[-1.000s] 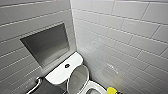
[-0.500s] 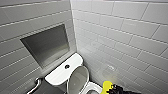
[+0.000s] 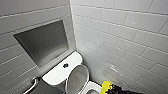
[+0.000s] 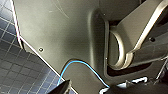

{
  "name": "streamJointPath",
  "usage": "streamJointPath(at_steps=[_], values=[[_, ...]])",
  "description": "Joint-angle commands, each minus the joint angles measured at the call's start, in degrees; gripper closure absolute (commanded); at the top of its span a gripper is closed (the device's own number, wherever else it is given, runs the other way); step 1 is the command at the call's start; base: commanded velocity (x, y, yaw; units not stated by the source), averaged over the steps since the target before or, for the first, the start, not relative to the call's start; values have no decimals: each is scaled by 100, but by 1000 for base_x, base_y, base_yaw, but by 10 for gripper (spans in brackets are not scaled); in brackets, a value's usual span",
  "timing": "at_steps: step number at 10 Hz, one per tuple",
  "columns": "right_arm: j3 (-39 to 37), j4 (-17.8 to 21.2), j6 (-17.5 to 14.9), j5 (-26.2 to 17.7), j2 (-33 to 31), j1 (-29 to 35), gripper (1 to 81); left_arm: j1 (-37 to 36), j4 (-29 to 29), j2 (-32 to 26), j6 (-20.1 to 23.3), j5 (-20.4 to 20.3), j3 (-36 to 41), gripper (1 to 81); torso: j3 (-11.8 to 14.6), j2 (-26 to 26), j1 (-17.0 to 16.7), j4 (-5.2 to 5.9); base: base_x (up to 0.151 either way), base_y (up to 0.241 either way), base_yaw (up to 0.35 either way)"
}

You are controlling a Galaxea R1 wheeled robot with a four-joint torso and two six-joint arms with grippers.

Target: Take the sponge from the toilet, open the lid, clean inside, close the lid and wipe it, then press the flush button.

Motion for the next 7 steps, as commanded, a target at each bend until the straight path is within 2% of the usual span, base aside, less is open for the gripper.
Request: streamJointPath(at_steps=[1, 4, 7], values=[[-162, -125, -40, -97, 484, 605, 811, 36, -60, 17, 26, 486, 0, 10, 13, 19, -13, 0, 0, 0, 0], [-779, -249, -40, -369, 1216, 727, 811, 36, -59, 8, 26, 486, 0, 10, -113, -147, 112, 0, 0, 0, 0], [-1061, -249, 13, -396, 1383, 929, 811, 62, -68, 8, 26, 486, 0, 10, -116, -138, 116, 0, 0, 0, 0]])
